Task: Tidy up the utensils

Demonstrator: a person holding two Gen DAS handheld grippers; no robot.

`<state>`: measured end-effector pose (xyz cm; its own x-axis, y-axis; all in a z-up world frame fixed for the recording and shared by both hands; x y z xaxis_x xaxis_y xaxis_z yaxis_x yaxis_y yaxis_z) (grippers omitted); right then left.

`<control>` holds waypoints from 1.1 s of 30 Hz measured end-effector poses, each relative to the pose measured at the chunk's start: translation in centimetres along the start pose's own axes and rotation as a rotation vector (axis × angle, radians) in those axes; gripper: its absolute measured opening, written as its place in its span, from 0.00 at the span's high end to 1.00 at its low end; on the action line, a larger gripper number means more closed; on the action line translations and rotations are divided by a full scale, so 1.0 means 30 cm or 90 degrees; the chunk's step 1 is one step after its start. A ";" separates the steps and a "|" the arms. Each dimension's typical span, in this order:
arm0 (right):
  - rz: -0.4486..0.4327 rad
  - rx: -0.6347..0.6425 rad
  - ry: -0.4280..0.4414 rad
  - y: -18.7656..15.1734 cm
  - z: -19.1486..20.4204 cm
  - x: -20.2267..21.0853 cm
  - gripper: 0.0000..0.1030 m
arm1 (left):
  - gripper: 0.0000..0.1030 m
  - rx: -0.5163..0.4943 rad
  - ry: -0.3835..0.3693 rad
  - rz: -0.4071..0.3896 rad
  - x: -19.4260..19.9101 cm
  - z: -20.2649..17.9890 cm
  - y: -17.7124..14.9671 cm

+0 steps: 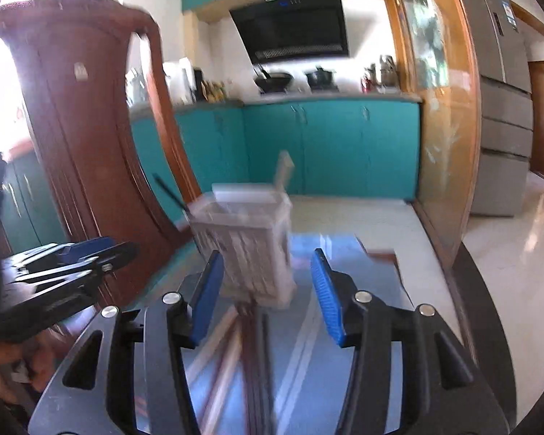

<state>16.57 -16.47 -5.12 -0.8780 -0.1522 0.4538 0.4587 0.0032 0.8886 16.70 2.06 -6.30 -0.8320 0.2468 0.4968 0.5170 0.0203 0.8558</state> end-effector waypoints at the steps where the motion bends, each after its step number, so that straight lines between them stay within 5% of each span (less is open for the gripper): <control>1: 0.031 0.000 -0.007 -0.042 -0.009 -0.020 0.51 | 0.53 -0.004 0.003 0.014 -0.003 -0.006 -0.039; 5: 0.240 0.062 -0.061 -0.250 -0.009 -0.192 0.51 | 0.50 0.016 0.013 0.083 -0.017 -0.006 -0.202; 8: 0.303 0.051 -0.021 -0.324 0.026 -0.244 0.51 | 0.50 0.033 0.000 0.136 -0.030 -0.007 -0.306; 17: 0.370 0.074 0.000 -0.398 0.145 -0.317 0.52 | 0.50 0.042 0.009 0.185 -0.040 0.023 -0.376; 19: 0.365 0.071 -0.009 -0.396 0.147 -0.313 0.75 | 0.50 0.048 0.013 0.188 -0.045 0.035 -0.379; 25: 0.392 -0.032 0.007 -0.394 0.064 -0.295 0.89 | 0.50 0.066 0.011 0.199 -0.061 0.048 -0.391; 33: 0.426 -0.087 -0.021 -0.405 -0.043 -0.250 0.90 | 0.49 0.065 0.005 0.201 -0.077 0.041 -0.393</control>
<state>17.76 -16.64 -19.41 -0.4015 -0.1307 0.9065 0.9157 -0.0383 0.4001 12.78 2.44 -17.71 -0.6288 0.2495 0.7365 0.7668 0.0415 0.6406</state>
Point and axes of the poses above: each gripper's, at about its wrist camera, not at the fingertips, and x roughly against the way its jaws point, z to its left, y to its top, the point moved 4 cm from there along -x, roughly the way its jaws point, and after that the axes turned 10 degrees about -y, right-handed, at the moved point
